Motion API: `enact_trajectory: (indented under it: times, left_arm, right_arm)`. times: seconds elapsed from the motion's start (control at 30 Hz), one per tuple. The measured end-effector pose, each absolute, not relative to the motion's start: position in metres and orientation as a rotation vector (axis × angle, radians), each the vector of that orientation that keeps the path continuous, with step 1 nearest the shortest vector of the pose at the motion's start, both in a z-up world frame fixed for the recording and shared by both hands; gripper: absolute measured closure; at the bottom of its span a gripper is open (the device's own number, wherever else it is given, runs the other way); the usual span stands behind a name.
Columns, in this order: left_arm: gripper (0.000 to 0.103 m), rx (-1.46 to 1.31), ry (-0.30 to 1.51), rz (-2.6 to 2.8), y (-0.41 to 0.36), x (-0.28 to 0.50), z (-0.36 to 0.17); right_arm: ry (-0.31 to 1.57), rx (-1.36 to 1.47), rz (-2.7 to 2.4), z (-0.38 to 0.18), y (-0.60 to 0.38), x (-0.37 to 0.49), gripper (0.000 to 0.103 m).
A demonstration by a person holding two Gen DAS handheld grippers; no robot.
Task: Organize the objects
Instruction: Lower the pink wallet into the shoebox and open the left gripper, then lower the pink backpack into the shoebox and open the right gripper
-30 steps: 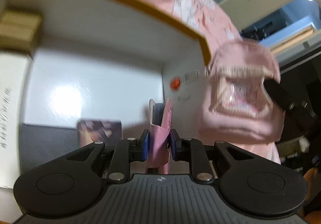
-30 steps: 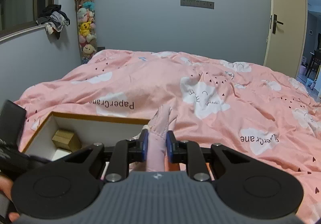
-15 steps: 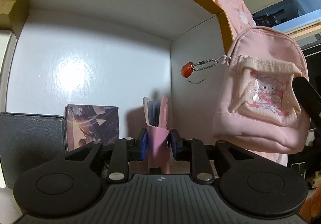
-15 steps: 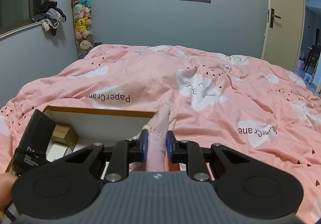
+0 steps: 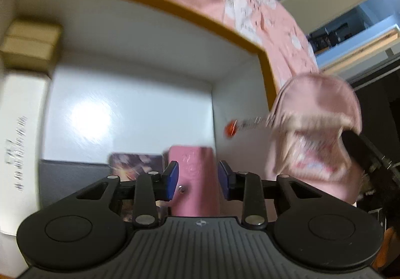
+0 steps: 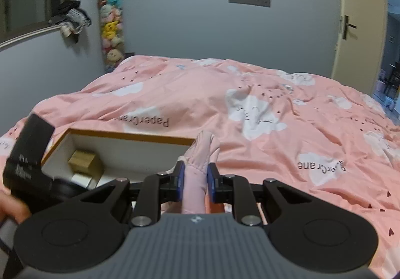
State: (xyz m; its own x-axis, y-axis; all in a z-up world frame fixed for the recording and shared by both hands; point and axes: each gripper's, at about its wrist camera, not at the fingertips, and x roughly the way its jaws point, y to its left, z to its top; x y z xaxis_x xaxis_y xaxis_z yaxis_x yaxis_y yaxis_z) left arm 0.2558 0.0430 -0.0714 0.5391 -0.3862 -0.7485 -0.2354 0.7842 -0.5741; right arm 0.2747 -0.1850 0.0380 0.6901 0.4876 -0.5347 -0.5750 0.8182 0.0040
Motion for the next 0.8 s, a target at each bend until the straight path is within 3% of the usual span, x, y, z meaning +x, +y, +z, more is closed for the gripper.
enact_trajectory:
  times: [0.27,0.8]
  left_arm:
    - [0.065,-0.509,0.897,-0.016,0.044,0.223,-0.039]
    - [0.065,-0.51,0.879,-0.007,0.057,0.209,-0.037]
  right_arm:
    - [0.636,-0.223,0.706,0.026,-0.165,0.272,0.083]
    - [0.944,-0.115,0.715,-0.02,-0.149,0.311,0.083]
